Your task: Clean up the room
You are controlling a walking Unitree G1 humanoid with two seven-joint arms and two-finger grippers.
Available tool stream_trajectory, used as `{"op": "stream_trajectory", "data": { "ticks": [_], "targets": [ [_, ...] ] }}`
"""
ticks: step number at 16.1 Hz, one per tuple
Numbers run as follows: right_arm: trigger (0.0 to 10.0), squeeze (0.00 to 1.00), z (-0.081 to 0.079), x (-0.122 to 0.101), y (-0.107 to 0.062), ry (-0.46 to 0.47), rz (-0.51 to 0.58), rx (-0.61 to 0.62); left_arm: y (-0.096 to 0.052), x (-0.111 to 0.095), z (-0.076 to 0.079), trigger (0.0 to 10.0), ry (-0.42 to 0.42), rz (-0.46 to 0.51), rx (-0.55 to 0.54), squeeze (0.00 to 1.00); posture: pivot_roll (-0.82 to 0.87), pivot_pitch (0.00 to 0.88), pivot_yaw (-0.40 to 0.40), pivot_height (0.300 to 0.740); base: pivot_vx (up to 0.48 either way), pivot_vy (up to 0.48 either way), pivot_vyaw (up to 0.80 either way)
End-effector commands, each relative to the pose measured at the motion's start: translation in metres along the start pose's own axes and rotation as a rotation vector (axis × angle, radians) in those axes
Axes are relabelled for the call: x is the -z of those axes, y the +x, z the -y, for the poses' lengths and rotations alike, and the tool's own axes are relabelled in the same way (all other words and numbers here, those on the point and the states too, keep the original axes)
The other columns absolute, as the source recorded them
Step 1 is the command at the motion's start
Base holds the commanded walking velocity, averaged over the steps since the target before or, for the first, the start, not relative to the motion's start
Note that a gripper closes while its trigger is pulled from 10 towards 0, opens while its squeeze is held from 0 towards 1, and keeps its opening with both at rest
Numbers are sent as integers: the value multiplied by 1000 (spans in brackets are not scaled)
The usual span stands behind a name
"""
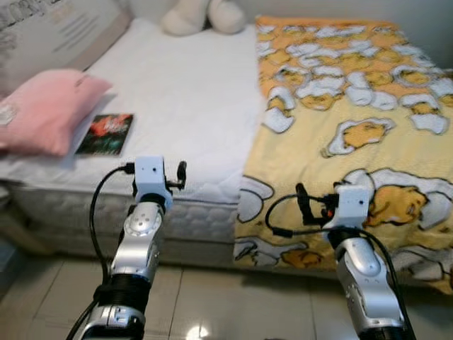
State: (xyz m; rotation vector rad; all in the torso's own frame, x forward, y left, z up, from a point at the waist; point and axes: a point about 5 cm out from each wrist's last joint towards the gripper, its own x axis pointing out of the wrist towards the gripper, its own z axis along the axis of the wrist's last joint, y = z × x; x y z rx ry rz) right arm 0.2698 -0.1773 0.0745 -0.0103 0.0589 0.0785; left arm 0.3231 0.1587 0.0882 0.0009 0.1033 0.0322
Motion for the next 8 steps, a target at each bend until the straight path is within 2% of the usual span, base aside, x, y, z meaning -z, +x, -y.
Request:
{"op": "stream_trajectory", "data": {
  "ticks": [1, 8],
  "targets": [
    [10000, 0, -2, -6, 1, -8, 27, -13, 1, -1, -4, 10000, 16, 7, -3, 0, -128, 0, 30, 740, 480, 0, 0],
    [10000, 0, -7, -8, 2, -4, 52, -21, 1, -10, 10, 10000, 32, 64, 78, 0, -133, 0, 39, 740, 480, 0, 0]
  ]
}}
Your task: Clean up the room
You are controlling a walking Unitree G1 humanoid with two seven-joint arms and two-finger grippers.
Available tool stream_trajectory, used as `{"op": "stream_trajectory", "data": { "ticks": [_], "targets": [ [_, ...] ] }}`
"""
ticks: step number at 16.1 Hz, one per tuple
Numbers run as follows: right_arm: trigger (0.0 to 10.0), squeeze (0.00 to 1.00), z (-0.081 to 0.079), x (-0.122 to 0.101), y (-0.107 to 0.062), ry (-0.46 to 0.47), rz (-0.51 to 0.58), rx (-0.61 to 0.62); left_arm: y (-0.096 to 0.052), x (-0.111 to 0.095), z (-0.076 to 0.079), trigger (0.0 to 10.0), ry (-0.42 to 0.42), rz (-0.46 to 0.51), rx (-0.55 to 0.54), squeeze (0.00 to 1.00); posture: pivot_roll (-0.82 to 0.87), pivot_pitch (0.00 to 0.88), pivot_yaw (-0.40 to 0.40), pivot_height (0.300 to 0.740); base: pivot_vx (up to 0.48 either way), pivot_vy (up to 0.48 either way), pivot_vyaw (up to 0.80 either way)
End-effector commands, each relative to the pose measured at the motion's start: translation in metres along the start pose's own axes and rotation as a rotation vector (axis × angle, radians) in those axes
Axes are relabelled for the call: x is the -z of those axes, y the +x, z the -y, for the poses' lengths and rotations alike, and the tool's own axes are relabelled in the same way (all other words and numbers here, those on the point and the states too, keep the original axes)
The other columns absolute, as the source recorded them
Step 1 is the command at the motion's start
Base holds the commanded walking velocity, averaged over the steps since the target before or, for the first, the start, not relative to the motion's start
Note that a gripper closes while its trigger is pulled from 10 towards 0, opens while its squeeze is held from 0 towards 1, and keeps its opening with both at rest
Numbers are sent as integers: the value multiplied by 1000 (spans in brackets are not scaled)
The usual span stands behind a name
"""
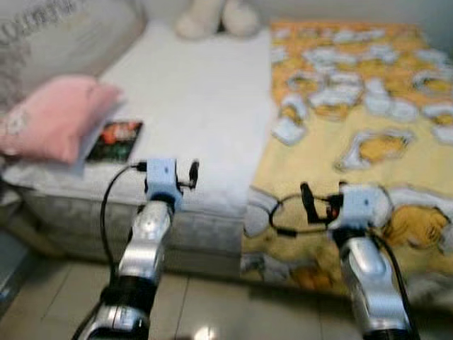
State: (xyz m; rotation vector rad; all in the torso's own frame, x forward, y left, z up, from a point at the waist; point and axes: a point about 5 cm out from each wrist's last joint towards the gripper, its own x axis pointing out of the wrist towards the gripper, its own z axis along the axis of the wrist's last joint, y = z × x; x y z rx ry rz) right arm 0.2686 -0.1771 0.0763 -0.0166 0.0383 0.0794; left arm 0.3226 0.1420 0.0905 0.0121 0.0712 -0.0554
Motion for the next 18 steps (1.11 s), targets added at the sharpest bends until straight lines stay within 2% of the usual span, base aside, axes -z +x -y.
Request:
{"op": "stream_trajectory", "data": {
  "ticks": [1, 4, 6, 9, 12, 18],
  "targets": [
    [10000, 0, -7, -7, 2, 2, 35, -24, 2, -8, -6, 10000, 19, 30, -4, 0, -136, 0, 41, 740, 480, 0, 0],
    [10000, 0, -8, -6, 1, 2, 32, -24, 3, -9, -1, 10000, 13, 35, 32, 0, -142, 0, 47, 740, 480, 0, 0],
    [10000, 0, -9, -6, -1, 12, 25, -29, 3, -10, 2, 10000, 25, 43, 52, 0, -146, 0, 49, 740, 480, 0, -634],
    [10000, 0, -9, -4, -6, 17, 21, -23, 6, -5, -3, 10000, 25, -7, 39, 0, -151, 0, 53, 740, 0, 0, -623],
    [10000, 0, -9, -1, -13, 20, 11, -16, 13, -7, -11, 10000, 71, -24, 35, 0, -160, 0, 65, 740, 0, 0, -600],
    [10000, 0, -8, -2, -14, 28, 11, 3, 13, -4, -3, 10000, 56, -33, 82, 0, -170, 0, 72, 740, 0, 0, -578]
  ]
}}
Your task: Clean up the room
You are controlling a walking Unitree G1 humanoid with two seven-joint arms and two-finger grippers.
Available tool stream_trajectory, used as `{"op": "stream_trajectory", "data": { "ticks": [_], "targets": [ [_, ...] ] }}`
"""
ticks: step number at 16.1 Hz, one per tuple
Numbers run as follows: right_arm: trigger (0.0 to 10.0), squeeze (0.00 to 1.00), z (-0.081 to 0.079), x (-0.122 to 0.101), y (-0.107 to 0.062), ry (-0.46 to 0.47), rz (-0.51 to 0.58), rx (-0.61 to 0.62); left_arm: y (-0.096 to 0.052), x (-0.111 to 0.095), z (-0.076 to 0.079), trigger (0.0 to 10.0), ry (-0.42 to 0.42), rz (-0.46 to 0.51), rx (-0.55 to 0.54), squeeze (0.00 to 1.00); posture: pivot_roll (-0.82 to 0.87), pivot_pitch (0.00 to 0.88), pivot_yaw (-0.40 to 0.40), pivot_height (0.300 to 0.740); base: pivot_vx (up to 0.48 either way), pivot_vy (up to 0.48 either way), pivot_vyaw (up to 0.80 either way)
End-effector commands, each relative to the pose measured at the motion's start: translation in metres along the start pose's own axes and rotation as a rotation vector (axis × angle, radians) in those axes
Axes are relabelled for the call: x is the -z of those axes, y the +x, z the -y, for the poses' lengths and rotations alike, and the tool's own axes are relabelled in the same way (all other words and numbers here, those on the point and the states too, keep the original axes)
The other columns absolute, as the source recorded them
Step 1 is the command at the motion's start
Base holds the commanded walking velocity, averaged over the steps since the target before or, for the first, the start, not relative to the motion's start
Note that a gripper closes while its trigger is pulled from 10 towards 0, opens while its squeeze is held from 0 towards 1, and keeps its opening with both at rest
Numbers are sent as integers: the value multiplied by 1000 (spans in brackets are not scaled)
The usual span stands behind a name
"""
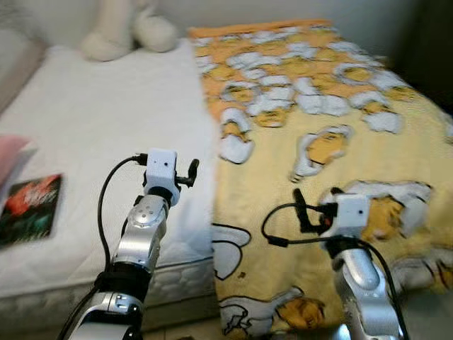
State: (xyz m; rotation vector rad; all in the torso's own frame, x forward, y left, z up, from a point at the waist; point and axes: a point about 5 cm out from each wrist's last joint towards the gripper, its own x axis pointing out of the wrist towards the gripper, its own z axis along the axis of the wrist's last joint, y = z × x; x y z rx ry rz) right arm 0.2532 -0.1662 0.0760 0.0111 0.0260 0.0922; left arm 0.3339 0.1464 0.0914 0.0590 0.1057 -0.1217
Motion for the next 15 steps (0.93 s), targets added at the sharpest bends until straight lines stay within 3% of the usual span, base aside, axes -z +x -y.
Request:
{"op": "stream_trajectory", "data": {
  "ticks": [1, 6, 12, 15],
  "targets": [
    [10000, 0, 4, -3, 1, -9, -1, 16, 3, -4, 3, 10000, -12, 15, 8, 0, -172, 0, 72, 740, 0, 0, -569],
    [10000, 0, 8, -6, 4, -45, 12, 19, 4, -1, -4, 10000, -98, 16, -36, 0, -169, 0, 51, 740, 0, 0, -575],
    [10000, 0, 5, -7, 3, -61, 10, -5, 13, -6, -8, 10000, -103, 14, -64, 0, -176, 0, 46, 740, 436, 47, 0],
    [10000, 0, 5, -6, 0, -66, 4, -8, 15, -6, -9, 10000, -98, 12, -61, 0, -183, 0, 53, 740, 348, 325, 0]
  ]
}}
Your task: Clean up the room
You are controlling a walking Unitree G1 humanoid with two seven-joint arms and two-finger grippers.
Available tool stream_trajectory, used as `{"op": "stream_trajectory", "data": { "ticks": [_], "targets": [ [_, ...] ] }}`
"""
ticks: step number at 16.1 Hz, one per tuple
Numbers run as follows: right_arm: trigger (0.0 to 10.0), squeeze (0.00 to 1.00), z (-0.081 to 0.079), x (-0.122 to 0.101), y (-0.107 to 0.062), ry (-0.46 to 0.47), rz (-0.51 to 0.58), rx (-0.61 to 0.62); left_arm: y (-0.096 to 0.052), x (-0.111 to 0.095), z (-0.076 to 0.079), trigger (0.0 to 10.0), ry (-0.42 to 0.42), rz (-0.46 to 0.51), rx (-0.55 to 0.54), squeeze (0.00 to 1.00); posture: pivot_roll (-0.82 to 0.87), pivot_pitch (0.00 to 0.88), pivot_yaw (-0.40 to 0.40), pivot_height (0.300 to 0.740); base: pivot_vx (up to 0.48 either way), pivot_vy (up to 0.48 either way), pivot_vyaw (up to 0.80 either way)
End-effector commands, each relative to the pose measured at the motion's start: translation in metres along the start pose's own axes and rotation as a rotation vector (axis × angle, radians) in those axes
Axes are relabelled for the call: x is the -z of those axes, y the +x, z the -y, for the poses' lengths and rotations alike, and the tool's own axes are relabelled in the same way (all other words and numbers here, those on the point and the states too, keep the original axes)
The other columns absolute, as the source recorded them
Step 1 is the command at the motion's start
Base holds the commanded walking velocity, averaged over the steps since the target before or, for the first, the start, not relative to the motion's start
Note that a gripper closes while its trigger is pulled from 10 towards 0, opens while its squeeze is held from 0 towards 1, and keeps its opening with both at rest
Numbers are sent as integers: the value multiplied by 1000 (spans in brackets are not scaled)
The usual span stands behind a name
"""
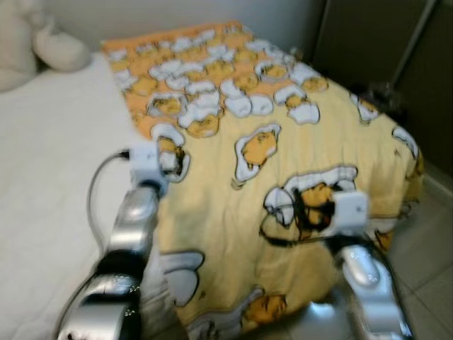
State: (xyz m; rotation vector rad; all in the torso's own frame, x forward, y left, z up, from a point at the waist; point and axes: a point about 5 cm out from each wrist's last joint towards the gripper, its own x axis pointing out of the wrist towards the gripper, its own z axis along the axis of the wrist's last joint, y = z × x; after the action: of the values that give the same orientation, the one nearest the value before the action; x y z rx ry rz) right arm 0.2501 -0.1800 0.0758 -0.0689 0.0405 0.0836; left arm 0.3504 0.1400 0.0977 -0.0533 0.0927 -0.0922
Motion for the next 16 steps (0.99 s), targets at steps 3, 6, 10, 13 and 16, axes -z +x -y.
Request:
{"op": "stream_trajectory", "data": {
  "ticks": [3, 6, 10, 13, 16],
  "targets": [
    [10000, 0, -9, -5, -4, 15, 11, -29, 6, 7, -12, 10000, 37, -104, -25, 0, -198, 18, 44, 740, 0, 0, 0],
    [10000, 0, -8, -3, -17, 10, -13, -46, 9, 15, -27, 10000, -11, -210, -102, 0, -224, 55, 38, 740, 0, 0, 0],
    [10000, 0, -4, -2, -41, 5, -60, -31, 9, 18, -45, 10000, 79, -250, -201, 0, -262, 169, 20, 740, 0, 0, 0],
    [10000, 0, -6, -3, -65, 4, -107, -36, 1, 27, -57, 10000, 239, -291, -312, 0, -305, 238, 9, 740, 0, 0, 0],
    [10000, 0, -8, -3, -77, 6, -134, -38, -2, 37, -51, 10000, 313, -318, -291, 0, -316, 257, 5, 740, 0, 0, 0]
  ]
}}
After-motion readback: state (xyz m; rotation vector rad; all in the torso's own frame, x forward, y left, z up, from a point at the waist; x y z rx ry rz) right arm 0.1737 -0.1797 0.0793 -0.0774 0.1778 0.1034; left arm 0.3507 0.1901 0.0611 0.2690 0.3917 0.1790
